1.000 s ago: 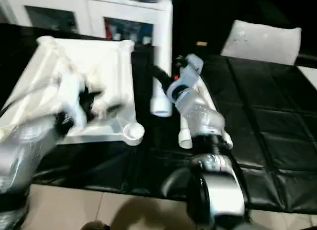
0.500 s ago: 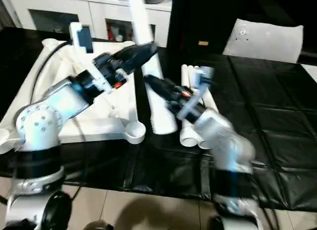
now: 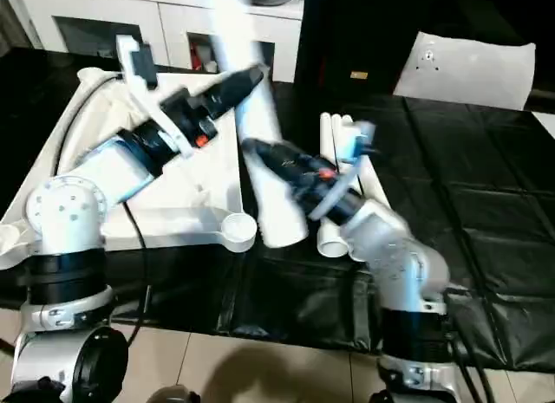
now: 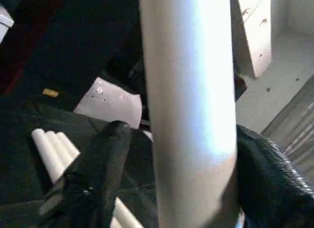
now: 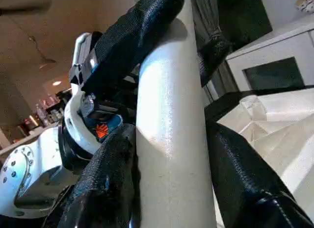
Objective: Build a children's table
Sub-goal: Pick table leg
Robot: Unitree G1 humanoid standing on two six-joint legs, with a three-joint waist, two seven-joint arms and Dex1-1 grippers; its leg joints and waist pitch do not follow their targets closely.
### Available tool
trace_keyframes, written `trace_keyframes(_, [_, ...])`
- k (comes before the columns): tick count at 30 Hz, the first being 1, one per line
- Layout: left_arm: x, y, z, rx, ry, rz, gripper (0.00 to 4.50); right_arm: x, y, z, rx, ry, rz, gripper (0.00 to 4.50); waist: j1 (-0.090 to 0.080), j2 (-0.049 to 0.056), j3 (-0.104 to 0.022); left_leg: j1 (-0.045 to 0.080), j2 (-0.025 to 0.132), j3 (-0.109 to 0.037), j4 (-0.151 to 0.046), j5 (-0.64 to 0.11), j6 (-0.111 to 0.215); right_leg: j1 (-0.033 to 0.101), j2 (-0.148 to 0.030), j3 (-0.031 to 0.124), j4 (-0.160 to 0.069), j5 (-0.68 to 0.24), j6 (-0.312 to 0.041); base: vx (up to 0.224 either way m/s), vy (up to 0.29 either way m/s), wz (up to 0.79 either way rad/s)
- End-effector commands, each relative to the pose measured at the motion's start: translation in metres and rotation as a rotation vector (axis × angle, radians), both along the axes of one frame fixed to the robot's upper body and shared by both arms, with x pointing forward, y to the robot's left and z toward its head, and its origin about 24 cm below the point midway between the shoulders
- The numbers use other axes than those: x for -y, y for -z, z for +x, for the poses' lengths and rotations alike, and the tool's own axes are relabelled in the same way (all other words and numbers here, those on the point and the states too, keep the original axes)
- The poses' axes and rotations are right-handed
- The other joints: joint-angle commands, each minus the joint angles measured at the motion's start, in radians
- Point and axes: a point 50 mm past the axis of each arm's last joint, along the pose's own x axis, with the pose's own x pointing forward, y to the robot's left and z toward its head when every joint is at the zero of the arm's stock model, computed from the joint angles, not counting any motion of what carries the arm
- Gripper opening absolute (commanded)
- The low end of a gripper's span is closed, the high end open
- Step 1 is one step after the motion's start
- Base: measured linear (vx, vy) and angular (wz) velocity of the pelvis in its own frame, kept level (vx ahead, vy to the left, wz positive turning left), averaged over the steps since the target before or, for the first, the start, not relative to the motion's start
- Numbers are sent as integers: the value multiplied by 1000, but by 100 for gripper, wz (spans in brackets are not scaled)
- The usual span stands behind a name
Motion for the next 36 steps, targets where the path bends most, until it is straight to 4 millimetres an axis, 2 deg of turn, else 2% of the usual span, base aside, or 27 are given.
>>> trace_keyframes(1, [0, 4, 3, -29, -31, 58, 325, 0, -13, -4, 80, -15, 20, 179, 3, 15, -71, 5, 42, -5, -63, -72, 7, 58, -89, 48, -81, -1, -180, 0, 0, 0])
trace_keyframes(5, [2, 2, 0, -16, -2, 21, 325, 0, -12, -3, 89, -10, -20, 179, 3, 12, -71, 4, 41, -4, -63, -65, 5, 60, -89, 48, -81, 5, -178, 0, 0, 0])
trace_keyframes(6, [4, 0, -2, -5, 22, -9, 297, 0, -10, -1, 91, 6, -39, 179, 2, 12, -71, 3, 41, -4, -62, -65, 5, 60, -90, 48, -81, 4, -178, 0, 0, 0])
trace_keyframes(10, [4, -3, -4, -17, 24, -46, 272, -1, -9, 5, 111, 85, -104, 179, 0, 11, -71, 2, 40, -2, -61, -60, 2, 59, -89, 48, -80, 13, -182, 0, 0, 0])
trace_keyframes(14, [3, -4, -3, -22, 9, -84, 239, -3, -9, 5, 133, 90, -137, 179, -1, 8, -70, 2, 40, -2, -62, -70, 7, 60, -88, 49, -82, -6, -177, 0, 0, 0])
trace_keyframes(16, [3, -2, -4, -34, -2, -68, 208, -4, -8, 6, 135, 95, -143, 179, -1, 8, -70, 3, 41, -3, -62, -72, 12, 59, -88, 49, -83, -14, -171, 0, 0, 0])
trace_keyframes(21, [4, 5, -7, -28, -5, -19, 184, -8, -5, 6, 144, 101, -159, 179, -2, 11, -69, 2, 43, -4, -63, -68, 12, 58, -88, 48, -82, -1, -173, 0, 0, 0])
trace_keyframes(22, [4, 6, -8, -30, -4, -17, 182, -8, -5, 6, 145, 101, -163, 178, -2, 13, -69, 4, 42, -4, -63, -72, 10, 57, -88, 49, -82, -4, -172, 0, 0, 0])
trace_keyframes(25, [4, 6, -8, -40, -3, -27, 180, -9, -3, 6, 150, 103, -170, 178, -2, 12, -70, 4, 42, -3, -63, -75, 9, 57, -87, 49, -82, -2, -172, 0, 0, 0])
trace_keyframes(26, [4, 6, -8, -46, 0, -34, 180, -9, -2, 6, 150, 109, -173, 178, -2, 17, -70, 4, 43, -4, -63, -71, 8, 57, -87, 49, -81, 9, -174, 0, 0, 0])
trace_keyframes(31, [5, 7, -8, -49, 2, -38, 179, -9, -1, 6, 156, 119, -182, 178, -3, 15, -70, 3, 42, -5, -63, -70, 8, 60, -87, 49, -79, 30, -177, 0, 0, 0])
trace_keyframes(33, [5, 8, -8, -47, 2, -31, 179, -9, -1, 7, 162, 125, -188, 178, -4, 18, -70, 4, 42, -5, -62, -70, 9, 59, -87, 48, -79, 32, -178, 0, 0, 0])
trace_keyframes(34, [5, 8, -8, -43, 0, -23, 179, -9, -2, 6, 176, 132, -196, 178, -5, 14, -70, 4, 42, -4, -63, -74, 9, 59, -87, 48, -81, 27, -179, 0, 0, 0])
trace_keyframes(36, [5, 8, -7, -35, -3, -14, 179, -8, -4, 6, 191, 139, -207, 178, -4, 14, -71, 4, 42, -4, -62, -71, 9, 59, -87, 49, -79, 29, -178, 0, 0, 0])
